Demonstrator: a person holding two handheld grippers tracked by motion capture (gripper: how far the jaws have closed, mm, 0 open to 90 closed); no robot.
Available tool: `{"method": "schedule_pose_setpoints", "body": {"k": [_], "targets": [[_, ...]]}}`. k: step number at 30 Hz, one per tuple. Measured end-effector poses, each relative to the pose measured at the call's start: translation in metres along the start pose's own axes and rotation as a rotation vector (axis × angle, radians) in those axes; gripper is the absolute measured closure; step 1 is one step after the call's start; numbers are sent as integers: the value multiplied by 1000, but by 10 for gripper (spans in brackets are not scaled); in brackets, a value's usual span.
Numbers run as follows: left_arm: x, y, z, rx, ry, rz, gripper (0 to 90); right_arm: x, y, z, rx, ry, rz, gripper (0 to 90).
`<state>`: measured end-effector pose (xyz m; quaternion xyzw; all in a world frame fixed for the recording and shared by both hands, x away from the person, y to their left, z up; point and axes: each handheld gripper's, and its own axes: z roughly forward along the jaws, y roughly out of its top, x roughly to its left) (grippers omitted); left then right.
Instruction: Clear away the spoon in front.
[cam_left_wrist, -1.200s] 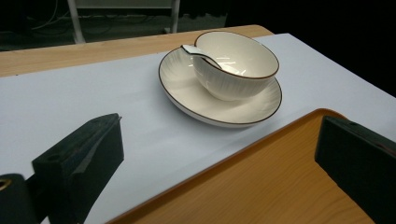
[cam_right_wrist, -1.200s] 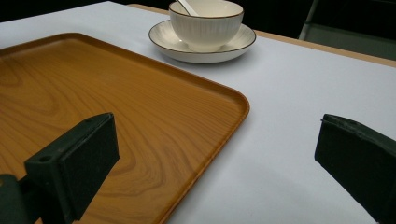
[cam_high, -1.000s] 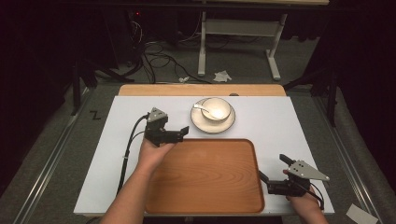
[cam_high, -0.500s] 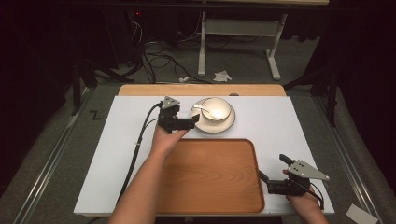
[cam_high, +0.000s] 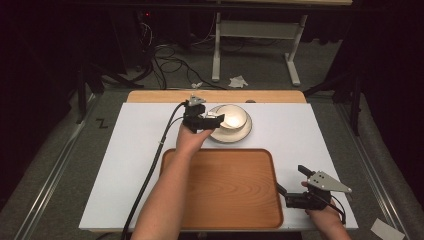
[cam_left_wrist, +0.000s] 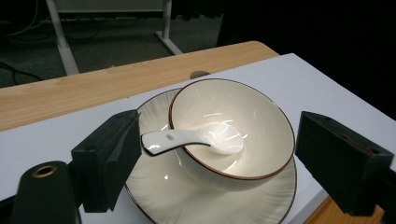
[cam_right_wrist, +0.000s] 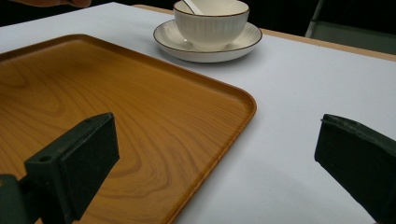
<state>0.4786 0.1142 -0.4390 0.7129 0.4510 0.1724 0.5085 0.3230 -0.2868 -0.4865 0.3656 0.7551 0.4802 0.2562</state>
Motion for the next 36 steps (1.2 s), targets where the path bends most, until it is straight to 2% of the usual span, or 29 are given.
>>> {"method": "schedule_pose_setpoints", "body": {"k": [6,8,10,11,12,15,21,23,24,26,29,32,36], "targets": [[-3,5,18,12,-9,5,166,1,0,0,-1,2,4,10],[-5,9,27,11,-12,3,210,1,0,1,-1,6,6,10],[-5,10,30,12,-14,0,310,1,0,1,-3,10,7,10],[-5,12,32,12,-15,0,310,1,0,1,-3,10,7,10],[-5,15,38,15,-14,-1,439,1,0,1,-4,12,9,10],[-4,20,45,26,-12,-5,605,1,0,2,-4,14,5,10],[-3,28,54,27,-12,-9,781,2,1,3,-7,19,6,10],[-2,30,57,24,-15,-23,808,2,1,3,-6,22,8,12],[-1,31,61,48,-1,-20,816,2,1,4,-4,21,12,16],[-2,33,65,66,37,-13,827,2,0,4,-2,23,21,16],[1,33,67,54,63,-39,828,2,0,4,-2,25,18,17],[3,32,68,63,90,-28,828,2,0,5,-1,30,15,19],[7,32,68,60,100,-25,828,3,0,5,-2,35,11,19]]}}
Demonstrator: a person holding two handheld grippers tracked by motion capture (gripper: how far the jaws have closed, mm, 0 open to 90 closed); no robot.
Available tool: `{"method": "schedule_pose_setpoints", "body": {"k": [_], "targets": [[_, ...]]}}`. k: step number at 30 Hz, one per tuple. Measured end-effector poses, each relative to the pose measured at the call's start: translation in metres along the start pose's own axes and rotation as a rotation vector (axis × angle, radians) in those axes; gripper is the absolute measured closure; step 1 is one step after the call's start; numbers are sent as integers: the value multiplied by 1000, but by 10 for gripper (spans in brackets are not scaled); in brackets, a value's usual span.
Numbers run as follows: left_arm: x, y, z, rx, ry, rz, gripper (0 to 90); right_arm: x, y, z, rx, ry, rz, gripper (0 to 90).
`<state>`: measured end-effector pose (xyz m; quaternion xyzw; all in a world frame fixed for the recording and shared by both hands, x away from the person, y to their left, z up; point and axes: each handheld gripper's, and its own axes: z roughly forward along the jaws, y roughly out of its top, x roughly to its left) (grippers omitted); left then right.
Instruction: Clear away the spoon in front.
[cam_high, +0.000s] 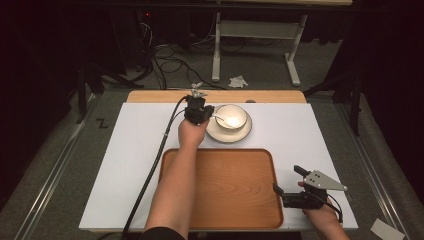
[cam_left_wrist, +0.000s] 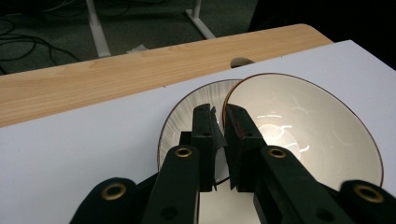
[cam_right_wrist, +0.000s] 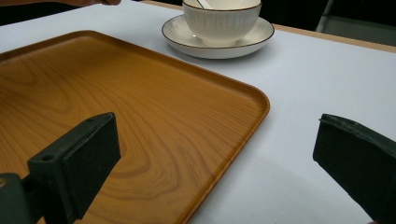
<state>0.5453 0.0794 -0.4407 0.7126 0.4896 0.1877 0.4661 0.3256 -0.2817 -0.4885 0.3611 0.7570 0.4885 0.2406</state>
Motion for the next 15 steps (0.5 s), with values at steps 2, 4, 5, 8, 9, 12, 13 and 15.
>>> {"method": "schedule_pose_setpoints", "body": {"k": [2,4,5,8,9,12,13,15], "targets": [[1,0,0,0,5,-1,828,1,0,0,1,1,4,19],[4,-1,2,11,23,-2,828,1,0,1,5,2,3,20],[5,-2,3,17,25,-3,828,1,0,1,6,4,2,20],[8,-3,5,28,21,-10,828,1,0,2,10,6,-3,20],[8,-3,5,28,21,-10,828,2,0,3,12,7,3,20],[8,-6,8,43,17,-15,832,2,0,3,13,10,-1,20],[8,-6,8,43,17,-15,832,2,0,3,13,10,-1,20],[8,-7,8,50,11,-10,832,2,0,3,13,8,-1,20]]}}
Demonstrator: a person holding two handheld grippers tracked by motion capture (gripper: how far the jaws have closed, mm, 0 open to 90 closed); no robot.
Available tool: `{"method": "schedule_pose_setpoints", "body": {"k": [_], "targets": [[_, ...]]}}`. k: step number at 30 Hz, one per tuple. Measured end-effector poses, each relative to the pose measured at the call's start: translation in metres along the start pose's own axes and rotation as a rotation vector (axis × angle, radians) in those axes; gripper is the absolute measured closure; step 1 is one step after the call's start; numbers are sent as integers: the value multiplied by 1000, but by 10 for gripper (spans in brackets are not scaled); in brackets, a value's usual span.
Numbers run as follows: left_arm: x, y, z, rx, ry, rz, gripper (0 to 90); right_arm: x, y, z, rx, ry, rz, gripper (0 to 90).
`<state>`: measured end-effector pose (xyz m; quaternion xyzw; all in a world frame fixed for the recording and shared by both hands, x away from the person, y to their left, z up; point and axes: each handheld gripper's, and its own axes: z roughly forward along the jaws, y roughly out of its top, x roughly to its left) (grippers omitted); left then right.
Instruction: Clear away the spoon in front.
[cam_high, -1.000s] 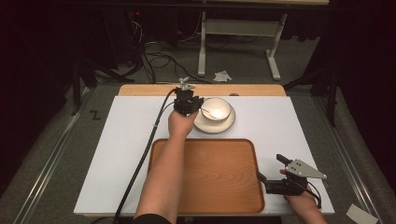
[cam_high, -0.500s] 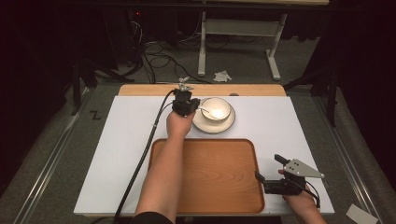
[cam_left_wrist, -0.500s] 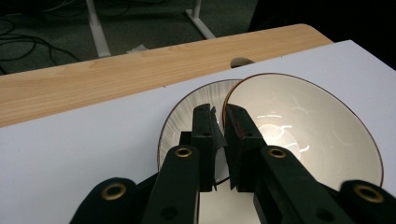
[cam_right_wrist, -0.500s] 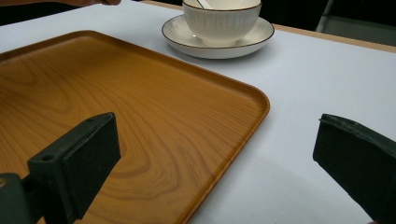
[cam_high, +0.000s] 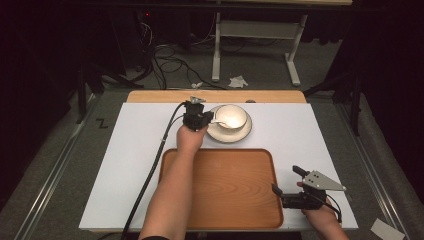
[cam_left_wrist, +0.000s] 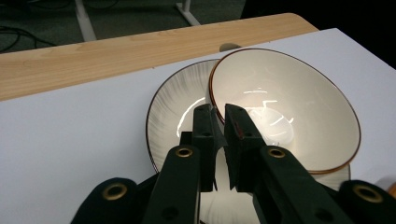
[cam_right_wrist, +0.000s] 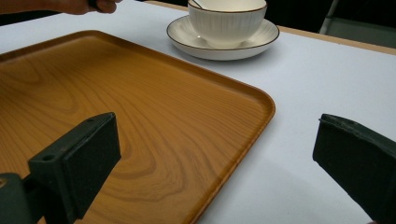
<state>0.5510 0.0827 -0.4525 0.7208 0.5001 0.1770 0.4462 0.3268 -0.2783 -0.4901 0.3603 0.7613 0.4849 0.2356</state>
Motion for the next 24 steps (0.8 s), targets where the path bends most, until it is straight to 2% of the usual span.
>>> {"method": "schedule_pose_setpoints", "body": {"k": [3,18,20,24], "targets": [[-1,-3,-1,13,-6,7,836,0,0,0,2,1,1,24],[-3,-24,-13,14,-57,-3,834,3,1,0,0,13,-11,24],[-3,-27,-15,4,-76,-17,818,3,1,0,0,13,-13,25],[-6,-29,-17,3,-88,-7,749,3,1,1,3,14,-15,25]]}}
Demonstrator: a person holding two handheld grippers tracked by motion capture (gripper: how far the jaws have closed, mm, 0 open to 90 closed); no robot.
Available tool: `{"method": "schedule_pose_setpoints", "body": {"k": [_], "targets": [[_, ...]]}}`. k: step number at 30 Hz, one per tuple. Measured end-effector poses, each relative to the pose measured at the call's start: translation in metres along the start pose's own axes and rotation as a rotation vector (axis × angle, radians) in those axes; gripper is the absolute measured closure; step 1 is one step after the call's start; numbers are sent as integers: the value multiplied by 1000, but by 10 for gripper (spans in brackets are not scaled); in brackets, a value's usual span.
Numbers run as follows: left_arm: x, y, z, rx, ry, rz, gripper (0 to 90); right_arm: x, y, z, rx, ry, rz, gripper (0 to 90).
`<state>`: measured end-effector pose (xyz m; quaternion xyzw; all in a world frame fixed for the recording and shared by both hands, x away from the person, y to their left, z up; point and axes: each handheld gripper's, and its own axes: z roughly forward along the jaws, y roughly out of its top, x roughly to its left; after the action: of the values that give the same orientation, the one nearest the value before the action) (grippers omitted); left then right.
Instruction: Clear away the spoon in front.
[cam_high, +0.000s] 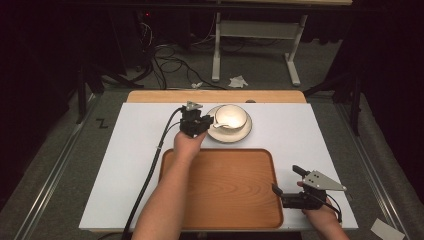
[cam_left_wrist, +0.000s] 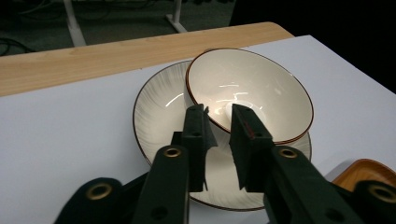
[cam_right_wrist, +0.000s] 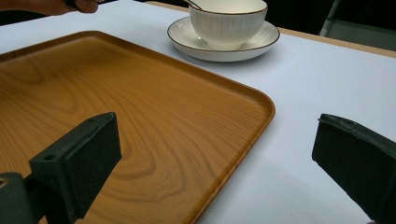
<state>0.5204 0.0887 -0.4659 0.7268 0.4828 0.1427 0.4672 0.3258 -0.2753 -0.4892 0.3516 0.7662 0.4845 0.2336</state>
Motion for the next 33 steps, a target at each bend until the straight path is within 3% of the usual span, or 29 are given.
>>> {"method": "schedule_pose_setpoints", "body": {"k": [8,17,21,25,33], "targets": [[-6,-2,-6,-4,-5,8,697,1,1,1,0,2,-3,25],[-8,0,-25,-49,20,22,684,-1,1,-1,-8,2,-9,24],[-12,-2,-33,-53,12,31,629,-1,1,-1,-10,2,-12,24],[-17,-5,-39,-48,4,55,592,0,2,-1,-9,2,-16,24],[-21,-9,-46,-29,-14,58,522,1,2,0,-8,3,-16,24]]}}
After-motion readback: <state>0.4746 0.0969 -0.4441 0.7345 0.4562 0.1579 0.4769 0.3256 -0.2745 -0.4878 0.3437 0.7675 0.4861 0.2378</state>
